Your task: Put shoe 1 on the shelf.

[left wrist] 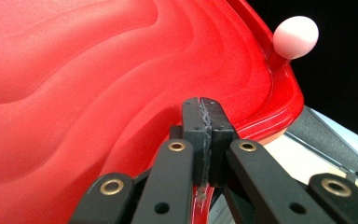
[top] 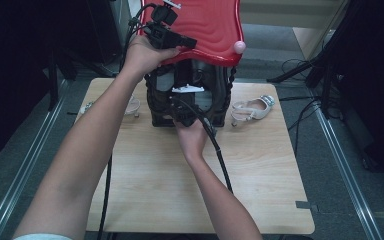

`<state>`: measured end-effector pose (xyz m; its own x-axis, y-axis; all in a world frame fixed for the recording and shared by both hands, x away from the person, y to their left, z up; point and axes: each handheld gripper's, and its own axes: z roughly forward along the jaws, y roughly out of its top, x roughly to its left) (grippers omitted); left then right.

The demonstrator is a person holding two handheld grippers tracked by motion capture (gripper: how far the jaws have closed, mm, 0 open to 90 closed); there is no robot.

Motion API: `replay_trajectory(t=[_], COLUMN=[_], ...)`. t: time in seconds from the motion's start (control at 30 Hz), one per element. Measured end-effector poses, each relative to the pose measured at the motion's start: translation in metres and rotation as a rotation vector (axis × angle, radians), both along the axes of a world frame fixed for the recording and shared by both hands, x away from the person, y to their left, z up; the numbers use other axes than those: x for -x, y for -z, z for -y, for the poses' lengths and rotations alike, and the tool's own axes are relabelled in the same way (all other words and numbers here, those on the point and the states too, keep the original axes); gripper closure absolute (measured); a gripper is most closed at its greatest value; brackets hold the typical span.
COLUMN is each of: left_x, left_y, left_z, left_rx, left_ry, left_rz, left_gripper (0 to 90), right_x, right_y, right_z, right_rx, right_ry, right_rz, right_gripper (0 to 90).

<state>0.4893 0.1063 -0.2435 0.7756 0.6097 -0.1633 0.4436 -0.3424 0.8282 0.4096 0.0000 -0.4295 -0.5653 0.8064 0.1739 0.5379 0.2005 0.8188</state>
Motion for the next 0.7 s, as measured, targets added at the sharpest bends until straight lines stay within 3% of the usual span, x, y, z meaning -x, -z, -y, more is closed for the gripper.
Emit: replay_trajectory(t=[0.2, 0.33, 0.7], left_x=[0.000, 0.000, 0.000], left_y=[0.000, 0.000, 0.000], left_z=[0.000, 0.000, 0.000], left_rx=[0.000, -0.001, -0.001], left_ry=[0.001, 0.002, 0.002], left_rz=[-0.001, 0.000, 0.000], left_gripper=[89.8, 89.8, 89.8], right_x=[-0.001, 0.005, 0.034], right_y=[0.006, 0.002, -0.005], right_z=[-0.004, 0.003, 0.032], right_rx=[-0.012, -0.085, -0.124], right_ry=[-0.016, -0.041, -0.122], right_rz=[-0.040, -0.029, -0.005], right_gripper=[90.0, 90.0, 90.0])
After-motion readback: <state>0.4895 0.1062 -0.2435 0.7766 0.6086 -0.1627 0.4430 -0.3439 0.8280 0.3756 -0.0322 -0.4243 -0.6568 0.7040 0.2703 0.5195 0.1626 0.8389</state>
